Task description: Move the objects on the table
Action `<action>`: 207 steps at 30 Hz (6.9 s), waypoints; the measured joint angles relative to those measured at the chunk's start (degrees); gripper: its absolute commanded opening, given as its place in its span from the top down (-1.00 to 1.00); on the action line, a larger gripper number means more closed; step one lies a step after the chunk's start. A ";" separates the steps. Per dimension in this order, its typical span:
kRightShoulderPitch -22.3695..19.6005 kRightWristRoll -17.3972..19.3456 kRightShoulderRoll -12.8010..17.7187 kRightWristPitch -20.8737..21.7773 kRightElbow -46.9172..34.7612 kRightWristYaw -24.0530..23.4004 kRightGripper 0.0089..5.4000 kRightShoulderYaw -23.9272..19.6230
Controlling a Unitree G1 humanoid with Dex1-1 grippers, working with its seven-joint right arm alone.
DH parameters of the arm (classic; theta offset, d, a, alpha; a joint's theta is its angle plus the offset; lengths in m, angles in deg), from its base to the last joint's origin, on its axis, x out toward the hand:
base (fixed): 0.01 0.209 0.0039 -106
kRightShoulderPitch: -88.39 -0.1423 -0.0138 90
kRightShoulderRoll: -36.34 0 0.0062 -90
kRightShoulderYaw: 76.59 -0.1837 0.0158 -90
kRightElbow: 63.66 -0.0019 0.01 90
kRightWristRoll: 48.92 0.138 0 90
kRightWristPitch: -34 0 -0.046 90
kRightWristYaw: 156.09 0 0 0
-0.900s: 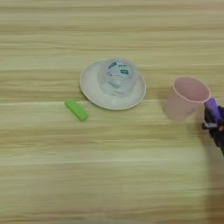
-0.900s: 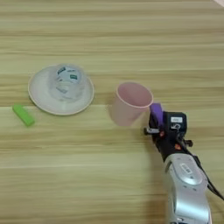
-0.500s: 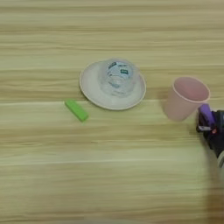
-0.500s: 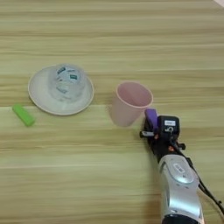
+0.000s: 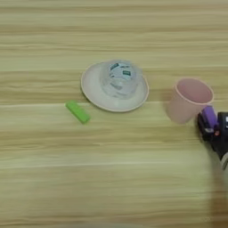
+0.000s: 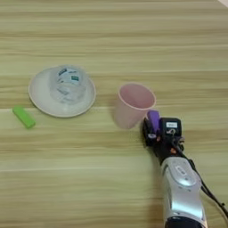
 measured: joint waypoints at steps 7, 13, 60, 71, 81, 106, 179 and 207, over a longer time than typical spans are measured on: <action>8.54 0.13 -0.09 -3.51 -15.50 0.06 -0.54 -0.90; 14.02 1.55 -0.18 -8.24 -27.64 0.54 -0.82 -1.29; 10.49 5.63 -4.56 -25.85 -43.19 15.77 -0.99 20.34; -0.76 5.53 -7.93 -28.62 -30.11 13.53 -0.99 21.61; -6.46 4.97 -9.10 -31.21 -24.72 13.18 -0.99 23.19; -6.18 11.88 -8.33 -54.82 -32.89 11.35 -0.99 20.82; 13.05 0.21 -8.92 -21.80 -43.43 10.15 -0.99 42.40; 9.81 -4.86 -12.65 -14.40 -27.51 6.61 -0.99 42.28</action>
